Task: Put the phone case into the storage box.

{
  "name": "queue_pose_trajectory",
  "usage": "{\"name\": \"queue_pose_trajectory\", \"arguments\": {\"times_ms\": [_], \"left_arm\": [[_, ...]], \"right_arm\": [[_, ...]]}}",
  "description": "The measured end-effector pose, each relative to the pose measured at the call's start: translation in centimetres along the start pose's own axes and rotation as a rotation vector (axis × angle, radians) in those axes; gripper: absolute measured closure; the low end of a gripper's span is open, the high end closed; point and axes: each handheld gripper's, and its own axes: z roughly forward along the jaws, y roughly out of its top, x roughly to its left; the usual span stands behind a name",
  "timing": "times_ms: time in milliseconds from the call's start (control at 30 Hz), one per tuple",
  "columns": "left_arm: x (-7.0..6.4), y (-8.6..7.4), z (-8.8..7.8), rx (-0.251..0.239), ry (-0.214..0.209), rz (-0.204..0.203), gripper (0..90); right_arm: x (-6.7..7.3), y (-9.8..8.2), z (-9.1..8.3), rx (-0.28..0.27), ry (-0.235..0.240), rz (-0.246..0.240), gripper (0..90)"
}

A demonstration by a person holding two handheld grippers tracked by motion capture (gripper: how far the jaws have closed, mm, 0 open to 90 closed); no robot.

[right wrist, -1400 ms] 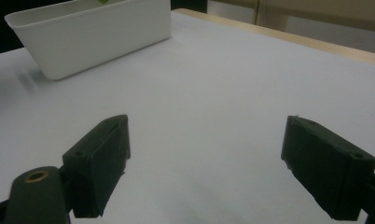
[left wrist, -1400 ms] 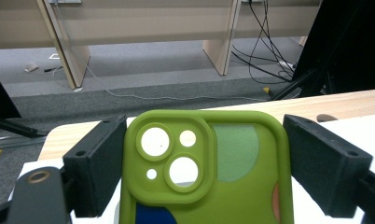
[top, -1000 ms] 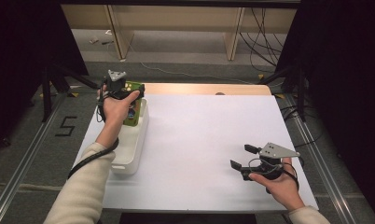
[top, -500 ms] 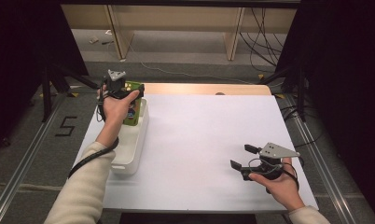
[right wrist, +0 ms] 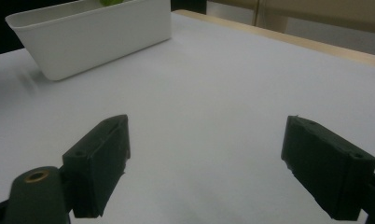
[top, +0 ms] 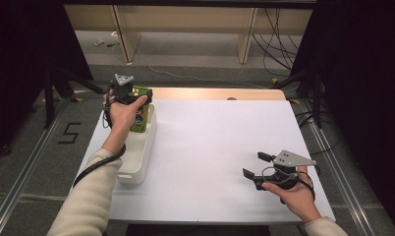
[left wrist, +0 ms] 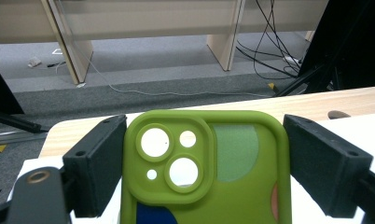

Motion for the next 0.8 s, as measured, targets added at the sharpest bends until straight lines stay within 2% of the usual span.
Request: {"name": "queue_pose_trajectory", "arguments": {"times_ms": [800], "left_arm": [[0.16,-0.25,0.63,0.012,0.011,0.005,16.2]], "right_arm": [[0.05,0.01,0.00,0.000,0.001,0.003,16.5]]}}
